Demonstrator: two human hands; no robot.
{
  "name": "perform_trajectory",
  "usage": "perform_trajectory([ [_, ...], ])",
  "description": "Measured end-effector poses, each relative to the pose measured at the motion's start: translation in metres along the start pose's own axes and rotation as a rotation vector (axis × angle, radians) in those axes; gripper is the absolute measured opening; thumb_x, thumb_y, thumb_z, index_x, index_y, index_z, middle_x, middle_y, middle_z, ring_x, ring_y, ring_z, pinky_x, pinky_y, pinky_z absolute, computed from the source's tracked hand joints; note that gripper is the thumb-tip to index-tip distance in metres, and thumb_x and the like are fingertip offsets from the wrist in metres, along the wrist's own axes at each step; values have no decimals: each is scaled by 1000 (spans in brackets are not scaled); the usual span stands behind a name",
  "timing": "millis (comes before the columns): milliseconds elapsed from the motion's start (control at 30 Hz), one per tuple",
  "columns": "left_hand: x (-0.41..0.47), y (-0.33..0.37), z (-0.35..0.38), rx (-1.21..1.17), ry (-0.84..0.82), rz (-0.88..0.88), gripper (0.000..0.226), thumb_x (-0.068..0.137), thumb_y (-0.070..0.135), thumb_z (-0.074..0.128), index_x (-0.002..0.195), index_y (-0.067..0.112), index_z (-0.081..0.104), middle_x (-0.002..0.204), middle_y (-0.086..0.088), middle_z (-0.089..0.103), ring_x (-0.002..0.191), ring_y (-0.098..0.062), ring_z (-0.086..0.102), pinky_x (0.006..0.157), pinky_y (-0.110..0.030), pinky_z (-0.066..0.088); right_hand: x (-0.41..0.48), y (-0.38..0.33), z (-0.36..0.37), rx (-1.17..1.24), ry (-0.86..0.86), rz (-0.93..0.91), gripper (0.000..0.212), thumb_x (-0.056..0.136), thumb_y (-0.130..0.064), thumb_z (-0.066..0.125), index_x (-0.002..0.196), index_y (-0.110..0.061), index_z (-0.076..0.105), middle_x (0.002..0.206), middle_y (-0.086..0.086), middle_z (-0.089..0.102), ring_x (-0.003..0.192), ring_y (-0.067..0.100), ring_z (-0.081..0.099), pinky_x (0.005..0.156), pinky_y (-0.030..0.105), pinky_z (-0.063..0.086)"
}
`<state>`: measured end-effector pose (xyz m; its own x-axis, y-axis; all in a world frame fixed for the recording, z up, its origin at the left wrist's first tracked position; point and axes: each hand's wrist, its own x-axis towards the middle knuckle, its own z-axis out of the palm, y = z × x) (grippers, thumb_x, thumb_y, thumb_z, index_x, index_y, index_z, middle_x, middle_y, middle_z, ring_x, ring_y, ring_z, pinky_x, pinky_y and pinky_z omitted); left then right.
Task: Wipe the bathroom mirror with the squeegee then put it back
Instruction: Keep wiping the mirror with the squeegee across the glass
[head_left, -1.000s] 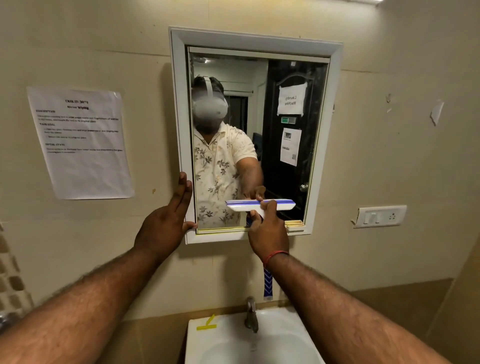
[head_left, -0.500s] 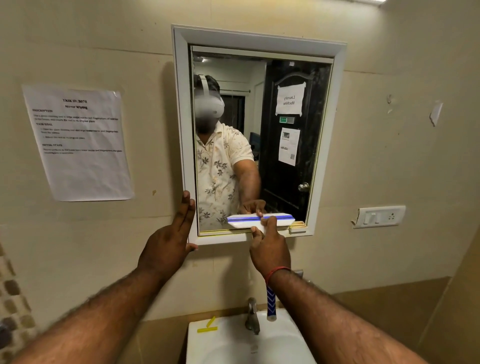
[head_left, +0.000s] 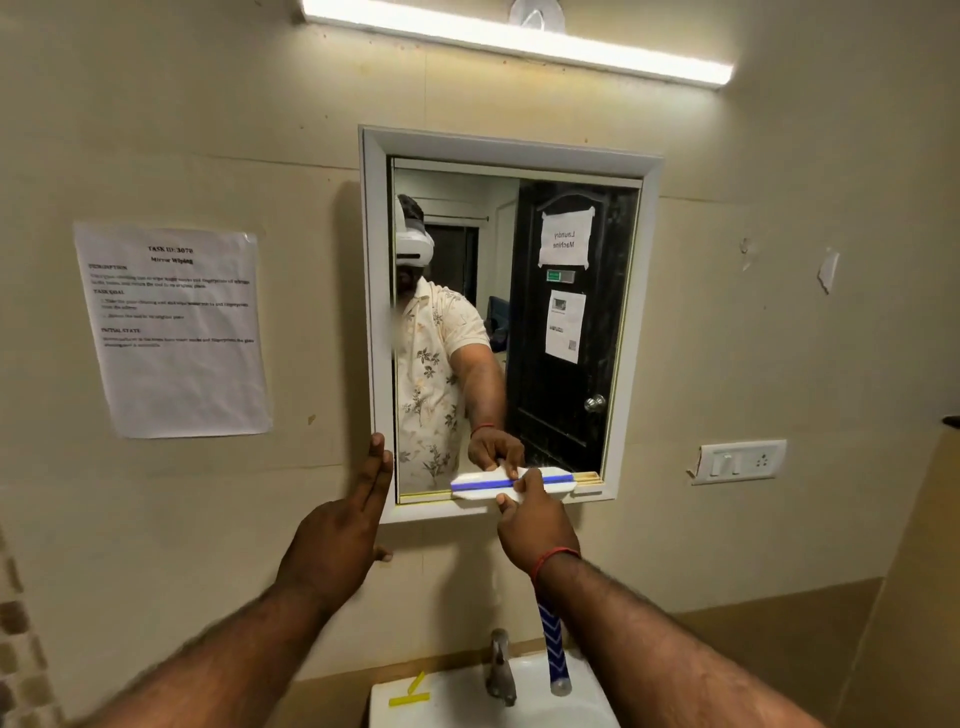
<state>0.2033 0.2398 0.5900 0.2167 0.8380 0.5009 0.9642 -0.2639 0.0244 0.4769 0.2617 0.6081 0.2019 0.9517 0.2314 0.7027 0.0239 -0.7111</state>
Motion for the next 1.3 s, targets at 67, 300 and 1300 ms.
perform_trajectory([
  [67,0,-3,-10,54,6,42,160,37,35,117,172,6,36,188,-10,11,46,-28,53,46,-29,42,4,-9,-11,-31,-45,5,38,104,-39,59,138,-27,47,118,12,73,106,32,71,92,43,58],
  [300,2,-40,-76,273,36,185,160,38,57,111,171,7,39,175,-18,43,100,-36,71,105,-55,53,-3,-36,-43,-116,-72,-13,23,101,-45,64,114,-28,55,113,5,73,103,26,70,95,46,60],
  [1300,165,30,-270,417,222,-81,182,62,79,91,163,1,-39,174,-20,-44,166,-37,-33,140,-57,-5,67,-271,-182,656,238,-451,24,108,-16,64,129,-20,75,89,-6,78,62,-13,70,51,7,50],
])
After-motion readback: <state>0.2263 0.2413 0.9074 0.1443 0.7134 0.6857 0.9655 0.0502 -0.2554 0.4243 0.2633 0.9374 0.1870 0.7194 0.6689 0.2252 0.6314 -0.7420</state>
